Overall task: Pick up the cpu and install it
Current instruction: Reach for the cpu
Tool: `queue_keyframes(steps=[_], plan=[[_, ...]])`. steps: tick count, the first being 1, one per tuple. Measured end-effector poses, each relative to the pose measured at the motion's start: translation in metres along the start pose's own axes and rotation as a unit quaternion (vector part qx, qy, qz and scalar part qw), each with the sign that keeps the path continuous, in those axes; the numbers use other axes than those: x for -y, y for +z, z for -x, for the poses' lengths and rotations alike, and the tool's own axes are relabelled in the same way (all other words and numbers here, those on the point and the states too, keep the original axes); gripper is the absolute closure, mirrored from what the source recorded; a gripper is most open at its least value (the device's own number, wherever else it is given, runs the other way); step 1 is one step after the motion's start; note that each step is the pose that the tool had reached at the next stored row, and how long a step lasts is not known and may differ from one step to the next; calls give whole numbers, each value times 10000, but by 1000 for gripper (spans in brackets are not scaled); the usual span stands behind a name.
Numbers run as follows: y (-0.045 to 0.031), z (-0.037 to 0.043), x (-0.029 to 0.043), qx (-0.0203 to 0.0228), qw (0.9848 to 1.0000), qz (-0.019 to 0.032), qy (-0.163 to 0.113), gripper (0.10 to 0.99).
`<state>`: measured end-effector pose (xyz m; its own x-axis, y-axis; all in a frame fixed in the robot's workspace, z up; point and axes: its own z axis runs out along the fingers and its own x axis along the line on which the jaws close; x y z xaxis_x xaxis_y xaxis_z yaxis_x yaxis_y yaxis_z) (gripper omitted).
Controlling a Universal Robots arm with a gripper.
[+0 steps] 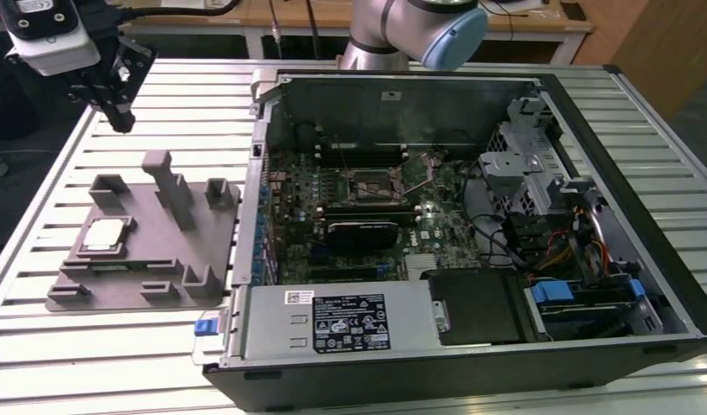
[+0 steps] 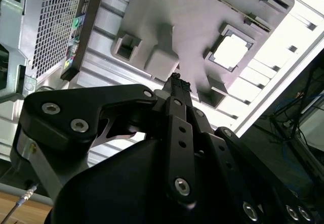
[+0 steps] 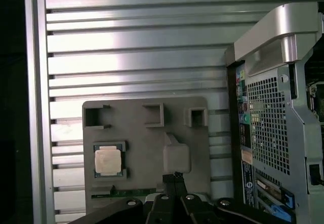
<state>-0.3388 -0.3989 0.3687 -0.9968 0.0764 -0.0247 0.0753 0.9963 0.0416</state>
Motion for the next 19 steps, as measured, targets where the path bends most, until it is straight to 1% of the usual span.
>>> queue_keyframes(steps=[9, 19], plan=[[83, -102, 11, 1, 10000, -12, -1, 980], [179, -186, 22, 1, 10000, -22, -1, 980]])
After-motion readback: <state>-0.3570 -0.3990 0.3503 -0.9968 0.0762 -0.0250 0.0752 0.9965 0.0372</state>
